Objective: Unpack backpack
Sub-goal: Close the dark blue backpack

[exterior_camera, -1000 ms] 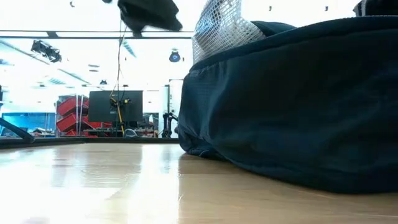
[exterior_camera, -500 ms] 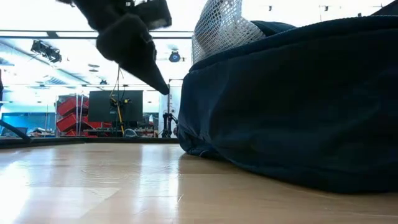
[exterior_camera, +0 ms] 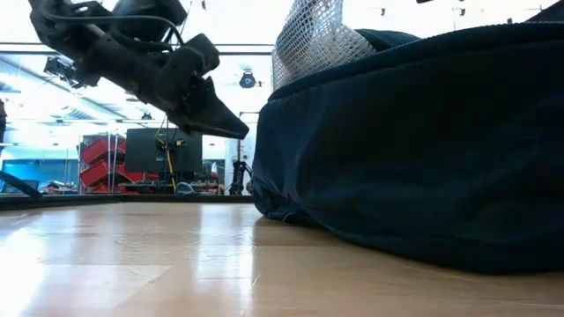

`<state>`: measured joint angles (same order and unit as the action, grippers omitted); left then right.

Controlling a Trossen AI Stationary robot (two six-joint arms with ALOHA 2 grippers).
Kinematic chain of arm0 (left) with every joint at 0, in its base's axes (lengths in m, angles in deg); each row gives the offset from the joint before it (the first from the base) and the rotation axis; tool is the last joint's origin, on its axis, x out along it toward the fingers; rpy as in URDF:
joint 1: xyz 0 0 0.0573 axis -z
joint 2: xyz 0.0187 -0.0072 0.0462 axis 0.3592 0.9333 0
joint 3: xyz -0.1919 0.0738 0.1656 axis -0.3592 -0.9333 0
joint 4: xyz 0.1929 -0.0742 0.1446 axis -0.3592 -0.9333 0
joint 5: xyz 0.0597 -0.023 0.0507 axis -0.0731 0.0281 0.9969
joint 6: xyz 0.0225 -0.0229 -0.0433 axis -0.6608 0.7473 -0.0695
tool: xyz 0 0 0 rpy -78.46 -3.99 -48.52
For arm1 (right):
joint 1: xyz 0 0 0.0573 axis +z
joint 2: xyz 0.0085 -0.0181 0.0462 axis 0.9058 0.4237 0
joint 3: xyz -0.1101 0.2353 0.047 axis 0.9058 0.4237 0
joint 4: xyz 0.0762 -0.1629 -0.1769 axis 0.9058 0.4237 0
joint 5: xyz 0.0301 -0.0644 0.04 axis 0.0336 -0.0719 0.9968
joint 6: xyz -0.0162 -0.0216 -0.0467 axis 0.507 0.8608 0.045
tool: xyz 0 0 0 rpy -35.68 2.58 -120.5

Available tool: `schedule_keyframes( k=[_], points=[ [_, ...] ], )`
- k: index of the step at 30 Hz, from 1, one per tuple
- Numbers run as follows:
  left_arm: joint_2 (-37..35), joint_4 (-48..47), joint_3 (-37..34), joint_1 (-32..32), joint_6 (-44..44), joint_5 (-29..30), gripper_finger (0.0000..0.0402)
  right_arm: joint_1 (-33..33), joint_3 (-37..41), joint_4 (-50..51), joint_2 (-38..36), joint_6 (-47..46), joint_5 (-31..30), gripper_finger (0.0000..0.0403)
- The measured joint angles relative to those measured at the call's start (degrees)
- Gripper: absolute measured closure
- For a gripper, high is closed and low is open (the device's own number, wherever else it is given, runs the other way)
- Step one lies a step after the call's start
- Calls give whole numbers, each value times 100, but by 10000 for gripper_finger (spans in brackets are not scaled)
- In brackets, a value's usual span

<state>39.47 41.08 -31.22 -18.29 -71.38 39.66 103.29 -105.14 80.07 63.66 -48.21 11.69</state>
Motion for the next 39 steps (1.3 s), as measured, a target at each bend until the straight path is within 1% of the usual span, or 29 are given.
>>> schedule_keyframes(
  k=[4,7,12,17,21,23,26,28,31,32,35,39],
  points=[
    [136,284,0,-215,-123,-353,257,-320,0,-385,122,385,10,378],
    [229,540,32,-298,-301,-698,252,-556,0,-741,181,745,79,377],
    [473,581,147,-502,-479,-1047,252,-891,0,-1075,191,1144,506,375],
    [739,593,375,-706,-783,-1345,252,-1210,0,-1315,191,1548,567,378],
    [902,601,529,-880,-971,-1702,253,-1528,0,-1468,191,1854,720,375],
    [927,579,547,-924,-1069,-1711,256,-1696,0,-1517,191,1989,828,374],
    [925,619,584,-931,-888,-1161,280,-1970,0,-1519,191,2084,1013,375],
    [925,563,581,-938,-876,-1079,311,-2140,0,-1520,191,2135,1108,376],
    [925,421,581,-933,-879,-1080,373,-2397,0,-1517,191,2151,1247,374],
    [925,365,581,-935,-873,-1085,387,-2479,0,-1517,191,2151,1291,374],
    [925,324,577,-942,-859,-1083,396,-2717,0,-1515,191,2148,1499,375],
    [898,255,577,-938,-760,-1089,401,-3018,0,-1532,191,2088,2014,375]
  ],
)
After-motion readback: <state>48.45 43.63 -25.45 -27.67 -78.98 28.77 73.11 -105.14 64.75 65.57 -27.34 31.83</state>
